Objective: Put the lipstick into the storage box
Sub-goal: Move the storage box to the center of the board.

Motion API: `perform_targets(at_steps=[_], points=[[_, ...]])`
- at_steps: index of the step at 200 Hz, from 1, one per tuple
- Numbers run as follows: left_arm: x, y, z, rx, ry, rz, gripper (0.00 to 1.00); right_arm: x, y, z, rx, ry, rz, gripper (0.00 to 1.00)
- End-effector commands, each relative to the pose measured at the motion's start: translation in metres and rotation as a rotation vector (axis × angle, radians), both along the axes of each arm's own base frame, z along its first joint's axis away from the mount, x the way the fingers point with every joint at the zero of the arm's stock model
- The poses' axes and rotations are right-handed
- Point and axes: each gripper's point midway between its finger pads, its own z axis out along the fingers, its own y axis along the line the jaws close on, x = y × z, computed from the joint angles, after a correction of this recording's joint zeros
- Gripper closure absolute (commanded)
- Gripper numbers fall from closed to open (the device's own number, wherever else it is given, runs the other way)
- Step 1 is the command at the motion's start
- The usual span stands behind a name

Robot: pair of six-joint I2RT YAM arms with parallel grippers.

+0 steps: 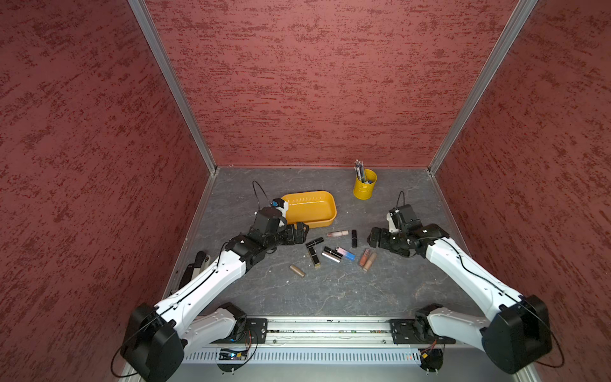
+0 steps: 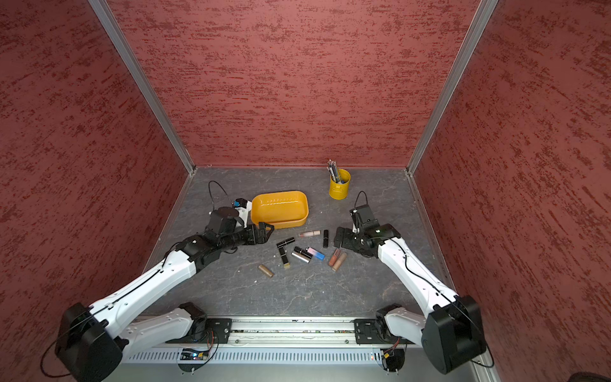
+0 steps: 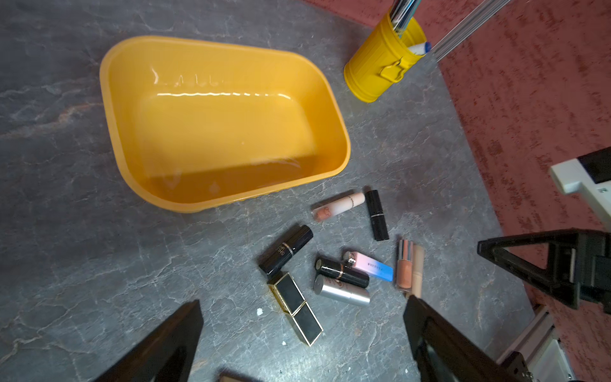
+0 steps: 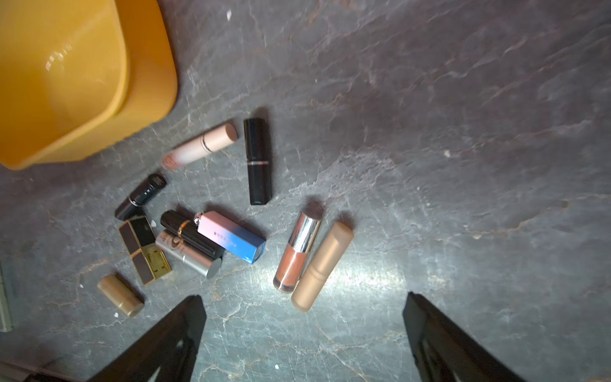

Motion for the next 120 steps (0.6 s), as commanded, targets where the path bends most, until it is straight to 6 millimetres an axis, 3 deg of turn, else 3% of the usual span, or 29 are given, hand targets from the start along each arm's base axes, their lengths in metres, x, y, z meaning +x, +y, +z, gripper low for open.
perform_targets(at_steps=[1,30,66,86,120], points=[[0.015,0.006,0.001,0.037,0.031,0.052,0.0,0.016,0.018,0.003,-0.014,-0.019,-0.005,0.01],[0.033,0.026,-0.002,0.086,0.073,0.132,0.0,0.049,0.064,0.013,-0.011,-0.037,0.079,0.01],[0.059,0.069,-0.009,0.071,0.12,0.248,0.0,0.105,0.11,0.021,-0.02,-0.066,0.138,0.02],[0.076,0.084,-0.015,0.121,0.145,0.268,0.0,0.133,0.126,0.019,-0.046,-0.075,0.156,0.02],[0.1,0.084,-0.035,0.19,0.205,0.241,0.05,0.169,0.135,0.008,-0.131,-0.076,0.166,0.06]])
